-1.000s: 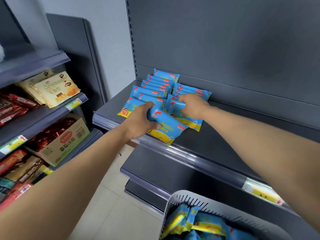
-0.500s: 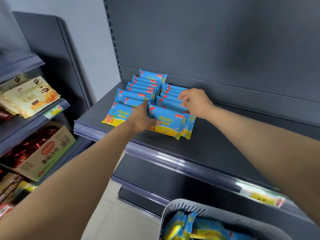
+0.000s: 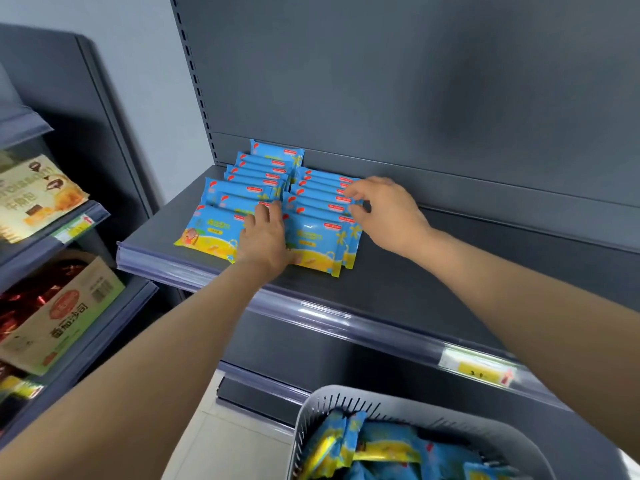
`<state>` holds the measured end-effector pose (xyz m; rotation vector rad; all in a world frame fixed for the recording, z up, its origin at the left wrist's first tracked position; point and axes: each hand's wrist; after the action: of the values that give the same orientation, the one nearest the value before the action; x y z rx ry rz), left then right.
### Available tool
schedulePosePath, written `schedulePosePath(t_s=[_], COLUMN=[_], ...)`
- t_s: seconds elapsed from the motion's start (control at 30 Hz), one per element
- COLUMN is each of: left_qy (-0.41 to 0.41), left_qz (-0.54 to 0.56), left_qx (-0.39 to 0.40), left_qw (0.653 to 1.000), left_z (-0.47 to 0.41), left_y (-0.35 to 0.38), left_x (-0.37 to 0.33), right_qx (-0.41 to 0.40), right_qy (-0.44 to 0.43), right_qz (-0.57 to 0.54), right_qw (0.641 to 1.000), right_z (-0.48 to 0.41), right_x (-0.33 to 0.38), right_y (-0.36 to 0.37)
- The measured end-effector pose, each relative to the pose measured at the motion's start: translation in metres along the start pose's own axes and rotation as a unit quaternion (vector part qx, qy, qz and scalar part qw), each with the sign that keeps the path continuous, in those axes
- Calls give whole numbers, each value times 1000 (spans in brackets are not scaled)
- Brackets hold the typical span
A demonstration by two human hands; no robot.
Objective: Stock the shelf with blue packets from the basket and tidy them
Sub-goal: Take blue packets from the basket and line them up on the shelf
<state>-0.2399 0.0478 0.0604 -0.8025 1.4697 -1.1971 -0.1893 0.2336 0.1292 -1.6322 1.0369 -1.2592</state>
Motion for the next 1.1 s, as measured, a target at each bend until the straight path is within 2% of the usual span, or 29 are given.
schedulePosePath(t_s=[0.1,0.23,0.33,0.53,0.87,1.1], left_qy=[11,78,124,153,127,102], left_qz=[-44,-65,-87,-108,-184,-201], left_qx=[-22,-107,-181,-282,-359,-358], left_qw=[999,989,972,941,906,906], left_z=[15,43,71,145,262,321], left_y=[-11,-39,-63,-109,-133,-114], left_x=[-9,-29,-50,-104,-203,-249], right_qx=[1,-37,-66,-137,-228,-254], right_qy=[-12,-30,-42,-77,-149,-184], right_qz=[70,136,161,173,153,128], right_qw=[997,990,984,972,950,941], right_z=[14,39,63,117,225,281], right_x=[5,15,23,31,26,6], right_y=[-11,-31,-52,-108,-181,-193])
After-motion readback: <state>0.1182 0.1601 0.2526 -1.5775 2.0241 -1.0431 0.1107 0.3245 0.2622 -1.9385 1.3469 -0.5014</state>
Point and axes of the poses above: each hand's wrist, its own z-axis away from the middle knuckle, its own y-axis out of the palm, x = y × z, and after that the axes turned 8 degrees about x, right-handed
